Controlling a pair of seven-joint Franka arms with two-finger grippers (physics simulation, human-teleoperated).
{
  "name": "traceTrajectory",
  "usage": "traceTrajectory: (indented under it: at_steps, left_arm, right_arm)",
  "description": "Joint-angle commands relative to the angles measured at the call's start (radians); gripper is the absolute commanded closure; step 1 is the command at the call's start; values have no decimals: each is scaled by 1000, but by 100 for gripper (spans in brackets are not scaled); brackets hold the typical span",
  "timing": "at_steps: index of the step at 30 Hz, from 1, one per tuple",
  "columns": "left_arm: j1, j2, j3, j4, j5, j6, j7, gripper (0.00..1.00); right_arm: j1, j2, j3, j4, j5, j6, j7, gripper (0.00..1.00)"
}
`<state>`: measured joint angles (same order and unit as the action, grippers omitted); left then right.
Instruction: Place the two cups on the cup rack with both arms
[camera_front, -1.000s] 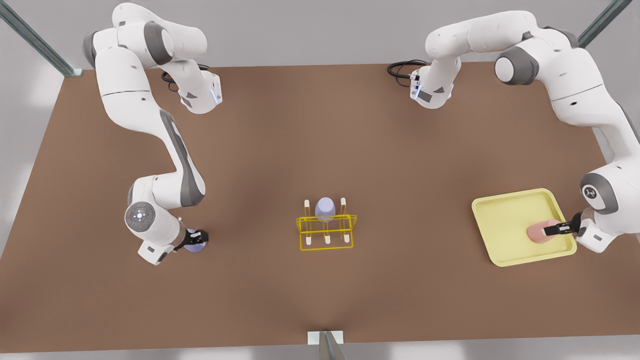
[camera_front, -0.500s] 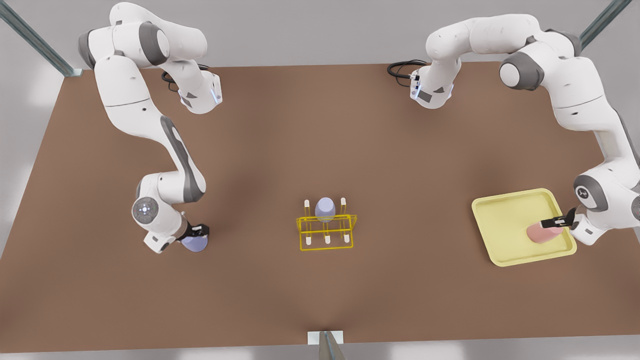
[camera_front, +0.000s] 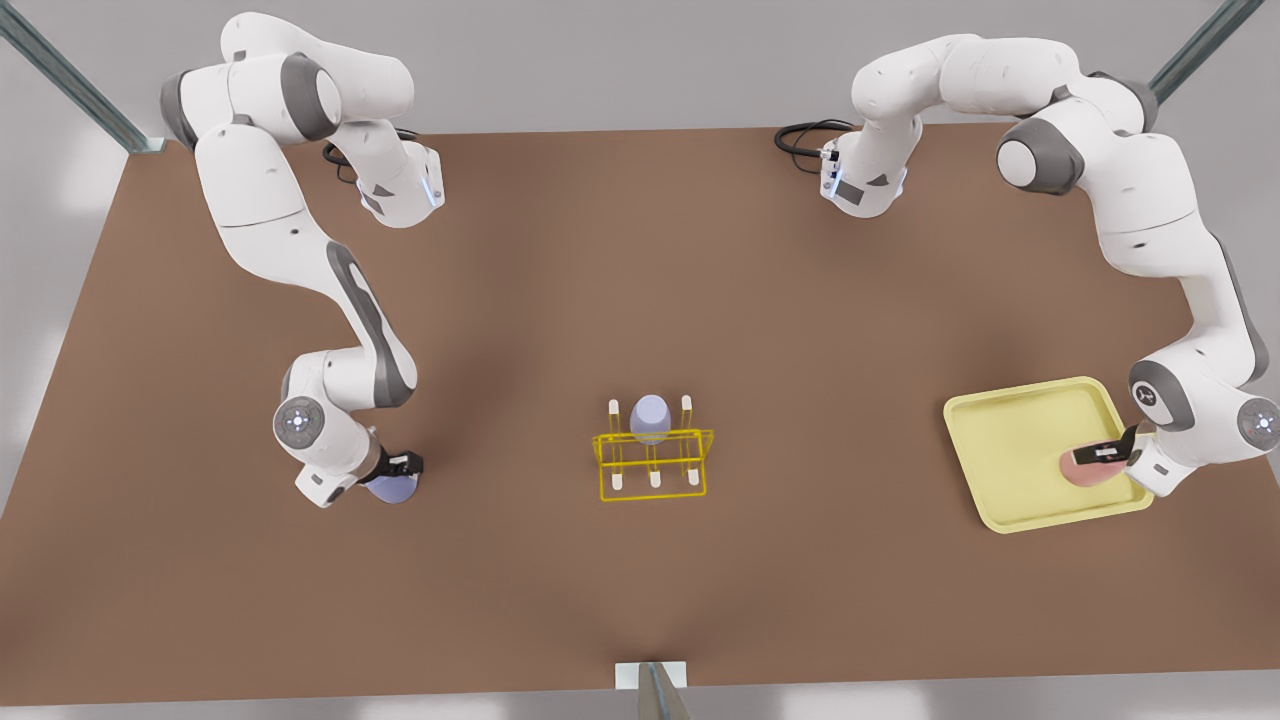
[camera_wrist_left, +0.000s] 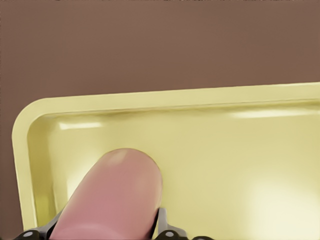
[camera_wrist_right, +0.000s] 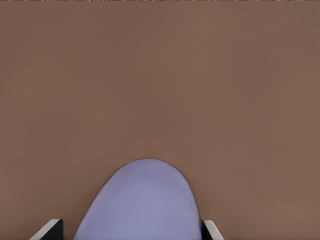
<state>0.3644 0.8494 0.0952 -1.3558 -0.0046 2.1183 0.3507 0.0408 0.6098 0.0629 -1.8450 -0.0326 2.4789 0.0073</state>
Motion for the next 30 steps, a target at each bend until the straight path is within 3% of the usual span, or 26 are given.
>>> traceTrajectory:
  at_steps: [1, 4, 6, 11, 20, 23, 25, 30]
  left_arm:
    - [-2, -1, 0, 0, 0, 14, 28, 19]
    - [-9, 2, 0, 1, 3, 15, 27, 18]
    - [-10, 10, 0, 6, 3, 15, 27, 17]
    - [-9, 16, 0, 6, 3, 17, 24, 20]
    - [-4, -4, -6, -2, -2, -1, -1, 23]
    - [-10, -49, -8, -2, -2, -115, -4, 23]
    - [-65, -119, -8, -2, -2, -205, -47, 23]
    - [-174, -139, -23, 1, -51, -222, -199, 23]
  right_arm:
    - [-1, 5, 0, 0, 2, 6, 3, 0]
    - [-1, 4, 0, 1, 2, 6, 3, 0]
    - [-1, 4, 0, 4, 2, 5, 2, 9]
    - [-1, 1, 0, 15, 2, 3, -3, 15]
    - [-1, 1, 1, 30, -1, -5, -12, 16]
    - [-1, -5, 3, 32, -3, -6, -13, 16]
    - [1, -24, 21, 32, -3, -6, -15, 16]
    - [-9, -71, 126, 32, 17, -6, -15, 16]
